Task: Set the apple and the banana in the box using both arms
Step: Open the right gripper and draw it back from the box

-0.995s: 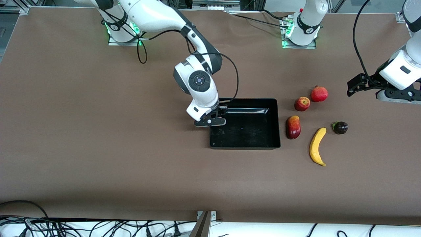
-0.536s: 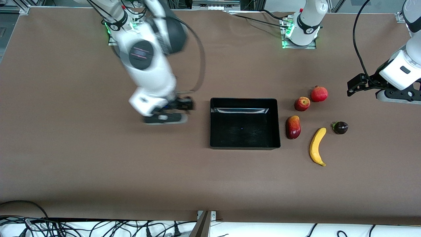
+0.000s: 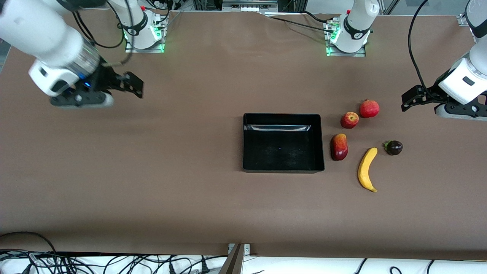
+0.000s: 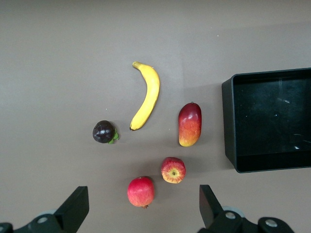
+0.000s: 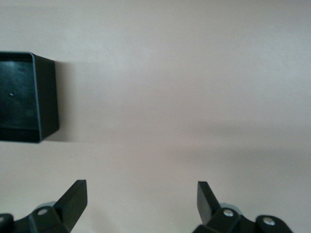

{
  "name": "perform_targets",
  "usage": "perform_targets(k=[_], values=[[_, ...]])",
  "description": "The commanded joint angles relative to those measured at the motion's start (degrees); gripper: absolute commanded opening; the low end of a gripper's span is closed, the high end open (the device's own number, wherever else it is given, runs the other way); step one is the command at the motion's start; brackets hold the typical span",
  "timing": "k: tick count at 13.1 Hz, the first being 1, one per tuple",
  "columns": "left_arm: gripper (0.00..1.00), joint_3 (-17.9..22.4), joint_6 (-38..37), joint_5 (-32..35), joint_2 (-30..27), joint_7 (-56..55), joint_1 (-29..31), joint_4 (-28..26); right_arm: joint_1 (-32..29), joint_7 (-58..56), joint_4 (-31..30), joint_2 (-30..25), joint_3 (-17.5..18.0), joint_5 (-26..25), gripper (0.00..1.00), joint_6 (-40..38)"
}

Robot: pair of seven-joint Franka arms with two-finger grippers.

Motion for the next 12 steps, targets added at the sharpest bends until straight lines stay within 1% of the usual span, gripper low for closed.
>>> perform_targets(k=[1, 2, 4, 7, 8, 10, 11, 12], values=[[1.0, -0.12, -1.38, 1.31, 0.63, -0.45, -0.1, 1.64, -1.16, -0.17, -7.58, -7.55, 1.45, -4.45, 1.0, 1.06], [1.0, -0.12, -1.38, 1.31, 0.63, -0.45, -0.1, 1.64, -6.14, -1.91, -7.85, -8.26, 4.76, -4.55, 1.0, 0.88], [1.0, -0.12, -1.38, 1.31, 0.63, -0.45, -0.1, 1.64, -19.84, -6.74, -7.76, -8.88, 15.38, -4.55, 1.0, -0.08], [1.0, -0.12, -1.47, 1.31, 0.63, -0.54, -0.1, 1.64, -33.75, -10.7, -8.2, -9.41, 26.29, -4.55, 1.0, -0.7], [1.0, -0.12, -1.64, 1.22, 0.63, -0.98, -0.1, 1.64, -36.49, -11.06, -8.2, -9.41, 28.68, -4.55, 1.0, -0.7], [1.0, -0.29, -4.61, 1.31, 0.97, -0.89, -0.54, 1.2, -37.04, -11.24, -8.2, -9.32, 29.05, -4.81, 1.0, -0.7], [1.0, -1.16, -6.46, 1.31, 3.41, -0.81, -1.24, 1.46, -36.96, -11.24, -8.2, -9.32, 29.06, -4.9, 1.0, -0.7], [1.0, -1.7, -8.83, 1.22, 4.57, -0.98, -1.33, 1.11, -36.69, -11.15, -7.68, -8.89, 28.97, -5.42, 1.0, -0.53]])
